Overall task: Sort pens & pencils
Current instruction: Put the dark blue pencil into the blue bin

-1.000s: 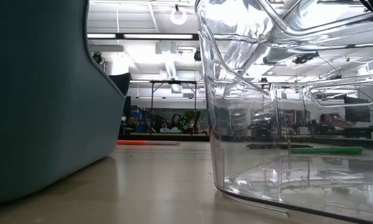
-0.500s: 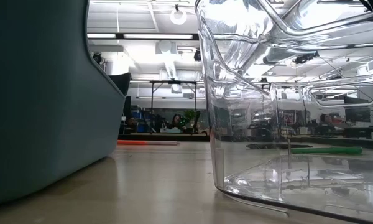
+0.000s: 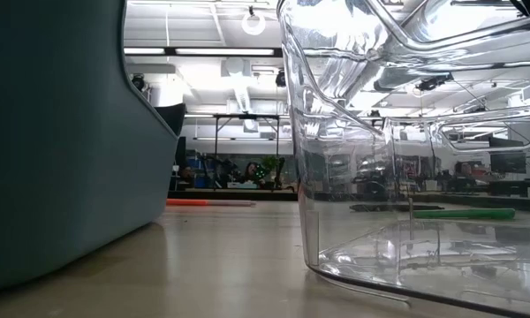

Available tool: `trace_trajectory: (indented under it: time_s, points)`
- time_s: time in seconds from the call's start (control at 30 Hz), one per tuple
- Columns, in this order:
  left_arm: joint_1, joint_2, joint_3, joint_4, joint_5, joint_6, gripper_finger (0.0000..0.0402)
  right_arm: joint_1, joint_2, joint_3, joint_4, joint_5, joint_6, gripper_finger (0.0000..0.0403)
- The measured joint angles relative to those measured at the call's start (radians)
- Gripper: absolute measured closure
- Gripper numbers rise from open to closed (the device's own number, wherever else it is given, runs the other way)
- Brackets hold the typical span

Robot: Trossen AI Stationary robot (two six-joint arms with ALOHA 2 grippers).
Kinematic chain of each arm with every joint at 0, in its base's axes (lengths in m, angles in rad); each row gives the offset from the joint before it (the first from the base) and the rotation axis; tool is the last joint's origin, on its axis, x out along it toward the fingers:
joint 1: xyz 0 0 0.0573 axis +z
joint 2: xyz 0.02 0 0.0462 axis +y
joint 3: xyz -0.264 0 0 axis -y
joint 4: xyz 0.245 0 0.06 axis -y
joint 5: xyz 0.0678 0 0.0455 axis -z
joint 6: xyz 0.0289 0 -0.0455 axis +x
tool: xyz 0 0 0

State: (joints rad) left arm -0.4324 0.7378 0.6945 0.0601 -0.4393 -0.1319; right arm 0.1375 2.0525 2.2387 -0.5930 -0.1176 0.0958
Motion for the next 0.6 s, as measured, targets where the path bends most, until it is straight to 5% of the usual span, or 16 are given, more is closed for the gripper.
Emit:
trace_trajectory:
  time_s: [0.6]
  points:
    - [0.000, 0.044, 0.001, 0.048, -0.006, 0.005, 0.0297, 0.000, 0.015, -0.001, 0.007, -0.008, 0.000, 0.0402]
